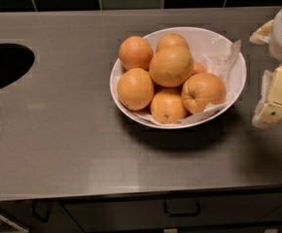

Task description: Pick orange from white bowl

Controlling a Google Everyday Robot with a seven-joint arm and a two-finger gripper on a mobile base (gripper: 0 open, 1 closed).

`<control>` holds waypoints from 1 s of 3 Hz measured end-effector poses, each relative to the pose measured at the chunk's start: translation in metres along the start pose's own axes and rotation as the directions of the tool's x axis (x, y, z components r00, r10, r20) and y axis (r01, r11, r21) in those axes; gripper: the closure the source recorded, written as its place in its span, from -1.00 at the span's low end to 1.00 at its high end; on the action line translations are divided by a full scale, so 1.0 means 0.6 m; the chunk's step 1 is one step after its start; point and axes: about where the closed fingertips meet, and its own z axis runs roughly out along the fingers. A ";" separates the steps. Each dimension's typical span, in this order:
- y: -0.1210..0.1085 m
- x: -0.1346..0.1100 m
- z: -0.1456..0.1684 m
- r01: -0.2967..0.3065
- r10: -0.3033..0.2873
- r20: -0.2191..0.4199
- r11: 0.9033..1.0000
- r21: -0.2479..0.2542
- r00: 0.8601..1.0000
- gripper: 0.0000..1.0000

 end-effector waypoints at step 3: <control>-0.033 -0.096 -0.011 0.087 -0.088 0.014 0.996 0.013 0.996 -1.00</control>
Offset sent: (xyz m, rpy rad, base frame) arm 0.0283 0.0424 0.0206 -0.0153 -0.0019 0.0678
